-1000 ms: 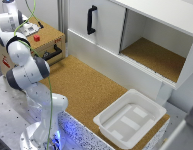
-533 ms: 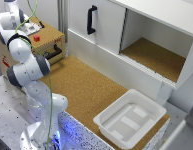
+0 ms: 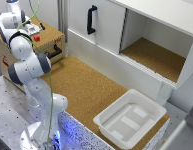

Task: Push down the green button to turn on the green light

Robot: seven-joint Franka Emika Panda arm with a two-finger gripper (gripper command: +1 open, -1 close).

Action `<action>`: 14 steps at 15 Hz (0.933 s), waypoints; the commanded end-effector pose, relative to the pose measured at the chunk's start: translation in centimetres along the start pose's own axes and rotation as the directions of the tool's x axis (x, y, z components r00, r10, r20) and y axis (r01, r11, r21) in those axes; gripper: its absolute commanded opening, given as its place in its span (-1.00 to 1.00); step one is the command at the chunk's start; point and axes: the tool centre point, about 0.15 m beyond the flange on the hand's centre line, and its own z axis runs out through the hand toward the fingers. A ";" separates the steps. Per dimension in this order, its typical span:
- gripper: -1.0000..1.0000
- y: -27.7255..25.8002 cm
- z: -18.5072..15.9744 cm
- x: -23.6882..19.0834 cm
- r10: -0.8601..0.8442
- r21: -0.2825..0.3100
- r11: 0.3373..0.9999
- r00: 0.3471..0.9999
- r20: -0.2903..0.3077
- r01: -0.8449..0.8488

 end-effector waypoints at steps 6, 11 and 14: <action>-1.00 0.4 -3.3 1.1 0.041 -0.073 0.997 0.999 0.020 -0.040; -1.00 3.7 -7.5 -0.7 0.175 -0.118 0.976 0.982 -0.064 -0.182; 1.00 4.4 -6.5 -1.9 0.227 -0.110 0.967 0.972 -0.051 -0.232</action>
